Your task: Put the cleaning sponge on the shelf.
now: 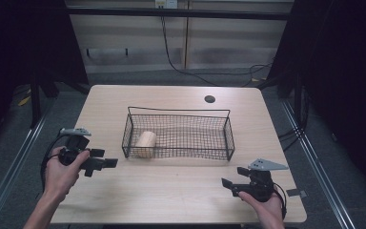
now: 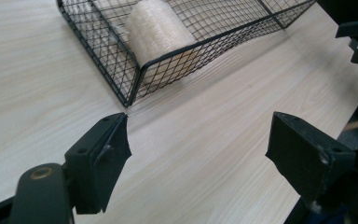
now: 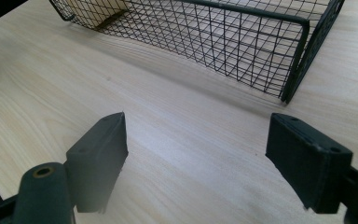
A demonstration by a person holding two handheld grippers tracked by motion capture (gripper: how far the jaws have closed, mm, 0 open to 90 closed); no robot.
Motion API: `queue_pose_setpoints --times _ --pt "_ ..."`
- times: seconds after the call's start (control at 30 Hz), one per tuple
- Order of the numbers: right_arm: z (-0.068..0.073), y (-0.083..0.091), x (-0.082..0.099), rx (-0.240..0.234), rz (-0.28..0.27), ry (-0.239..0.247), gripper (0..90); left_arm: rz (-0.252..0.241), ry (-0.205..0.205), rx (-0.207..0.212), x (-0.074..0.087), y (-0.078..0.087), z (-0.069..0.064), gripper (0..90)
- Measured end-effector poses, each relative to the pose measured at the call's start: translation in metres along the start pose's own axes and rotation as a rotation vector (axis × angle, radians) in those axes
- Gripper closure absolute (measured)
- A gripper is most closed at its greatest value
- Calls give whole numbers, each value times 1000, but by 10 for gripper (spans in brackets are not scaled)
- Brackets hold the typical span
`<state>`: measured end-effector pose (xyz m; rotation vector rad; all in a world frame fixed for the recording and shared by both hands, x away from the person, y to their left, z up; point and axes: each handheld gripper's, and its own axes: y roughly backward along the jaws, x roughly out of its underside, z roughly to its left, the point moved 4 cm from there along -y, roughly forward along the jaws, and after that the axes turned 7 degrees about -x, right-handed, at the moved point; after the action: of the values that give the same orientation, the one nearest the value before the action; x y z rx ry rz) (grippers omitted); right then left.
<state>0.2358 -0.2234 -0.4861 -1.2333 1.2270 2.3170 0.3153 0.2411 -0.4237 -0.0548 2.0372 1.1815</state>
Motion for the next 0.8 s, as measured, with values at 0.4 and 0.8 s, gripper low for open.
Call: queue_pose_setpoints --times 0.4,0.8 --pt "0 1 0 7 -3 -1 204 -25 6 -41 40 8 -6 203" --pt "0 1 0 10 0 0 203 -71 59 -29 73 1 -13 203"
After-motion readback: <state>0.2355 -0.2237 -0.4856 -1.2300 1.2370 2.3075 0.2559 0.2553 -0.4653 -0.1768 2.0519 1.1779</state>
